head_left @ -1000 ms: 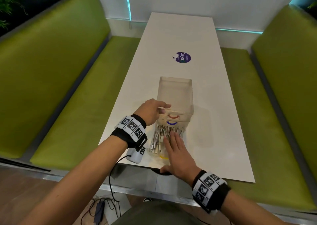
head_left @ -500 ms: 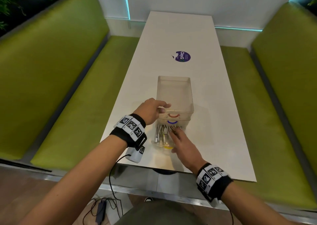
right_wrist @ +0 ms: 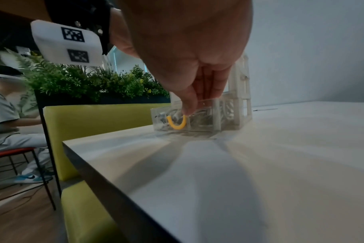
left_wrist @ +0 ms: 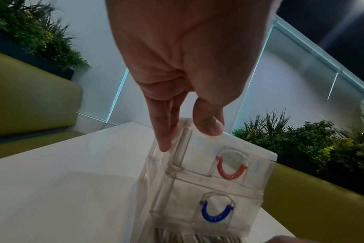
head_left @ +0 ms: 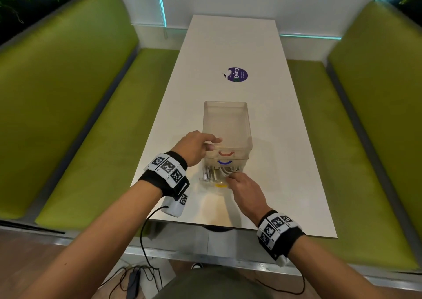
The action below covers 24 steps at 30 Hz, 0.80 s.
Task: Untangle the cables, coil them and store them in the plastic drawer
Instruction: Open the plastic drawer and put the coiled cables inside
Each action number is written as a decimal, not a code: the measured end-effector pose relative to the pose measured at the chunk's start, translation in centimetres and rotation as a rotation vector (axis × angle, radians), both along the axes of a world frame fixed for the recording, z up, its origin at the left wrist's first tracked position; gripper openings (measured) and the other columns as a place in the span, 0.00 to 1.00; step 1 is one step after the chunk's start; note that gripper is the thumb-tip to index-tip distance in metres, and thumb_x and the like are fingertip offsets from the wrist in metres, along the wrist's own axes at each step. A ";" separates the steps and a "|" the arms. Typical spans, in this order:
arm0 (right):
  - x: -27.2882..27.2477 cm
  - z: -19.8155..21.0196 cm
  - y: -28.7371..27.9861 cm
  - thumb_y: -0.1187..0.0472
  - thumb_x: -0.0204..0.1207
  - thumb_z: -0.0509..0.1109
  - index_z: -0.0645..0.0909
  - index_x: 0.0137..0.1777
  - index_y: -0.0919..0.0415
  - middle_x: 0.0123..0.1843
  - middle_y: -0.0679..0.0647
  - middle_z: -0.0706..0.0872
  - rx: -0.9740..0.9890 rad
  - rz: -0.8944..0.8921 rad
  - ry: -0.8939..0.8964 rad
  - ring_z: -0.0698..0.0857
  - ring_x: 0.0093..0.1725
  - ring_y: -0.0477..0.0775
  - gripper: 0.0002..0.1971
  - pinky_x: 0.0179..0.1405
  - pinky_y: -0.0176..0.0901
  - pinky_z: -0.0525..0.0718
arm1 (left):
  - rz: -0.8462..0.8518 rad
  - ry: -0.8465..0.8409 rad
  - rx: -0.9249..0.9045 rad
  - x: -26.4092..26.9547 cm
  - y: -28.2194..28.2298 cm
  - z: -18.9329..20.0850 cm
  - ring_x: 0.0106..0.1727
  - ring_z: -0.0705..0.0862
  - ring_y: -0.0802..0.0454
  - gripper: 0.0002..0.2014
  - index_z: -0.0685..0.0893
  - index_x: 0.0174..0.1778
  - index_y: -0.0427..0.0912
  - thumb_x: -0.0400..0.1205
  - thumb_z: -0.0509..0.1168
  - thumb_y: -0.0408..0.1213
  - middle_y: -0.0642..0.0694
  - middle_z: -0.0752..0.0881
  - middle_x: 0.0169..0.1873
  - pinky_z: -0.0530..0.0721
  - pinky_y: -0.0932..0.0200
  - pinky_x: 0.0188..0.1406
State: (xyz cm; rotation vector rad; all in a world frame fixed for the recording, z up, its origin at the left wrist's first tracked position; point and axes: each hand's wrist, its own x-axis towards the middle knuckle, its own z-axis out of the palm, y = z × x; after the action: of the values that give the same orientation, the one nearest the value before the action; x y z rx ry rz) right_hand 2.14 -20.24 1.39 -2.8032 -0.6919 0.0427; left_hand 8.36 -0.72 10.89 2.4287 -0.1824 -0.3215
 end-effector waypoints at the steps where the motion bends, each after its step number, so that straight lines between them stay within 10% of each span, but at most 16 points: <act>1: -0.2 0.0 0.0 0.76 0.52 0.79 0.87 0.49 0.58 0.44 0.52 0.87 0.012 0.003 -0.014 0.87 0.44 0.55 0.24 0.25 0.38 0.81 | 0.001 0.001 0.002 0.0 0.0 -0.1 0.48 0.86 0.58 0.24 0.86 0.61 0.50 0.80 0.54 0.21 0.50 0.87 0.60 0.79 0.62 0.52; 9: -1.0 0.0 0.3 0.73 0.50 0.84 0.84 0.59 0.66 0.55 0.59 0.88 -0.015 -0.063 -0.016 0.89 0.53 0.58 0.33 0.41 0.40 0.88 | 0.011 0.001 -0.013 -0.1 0.0 -0.3 0.52 0.87 0.55 0.24 0.85 0.62 0.52 0.81 0.54 0.23 0.47 0.87 0.59 0.81 0.55 0.60; 16: 1.0 1.1 0.0 0.72 0.77 0.61 0.76 0.69 0.62 0.69 0.56 0.79 -0.069 -0.030 0.082 0.80 0.65 0.60 0.21 0.49 0.52 0.84 | -0.014 -0.004 0.008 -0.2 -0.1 0.6 0.45 0.83 0.62 0.24 0.85 0.64 0.46 0.81 0.54 0.19 0.55 0.85 0.54 0.73 0.73 0.41; 24: 1.8 1.7 0.6 0.76 0.62 0.75 0.82 0.43 0.67 0.42 0.61 0.83 -0.100 -0.039 -0.028 0.83 0.40 0.65 0.11 0.26 0.46 0.75 | -0.003 -0.013 -0.020 -0.4 0.0 0.5 0.48 0.84 0.58 0.25 0.85 0.64 0.48 0.81 0.54 0.20 0.50 0.86 0.49 0.75 0.69 0.46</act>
State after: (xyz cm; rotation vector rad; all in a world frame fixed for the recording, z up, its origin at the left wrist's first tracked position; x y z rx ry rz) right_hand 3.90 -19.68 3.12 -2.9169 -0.6584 0.0324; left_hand 7.94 -0.69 11.38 2.4119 -0.1947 -0.3040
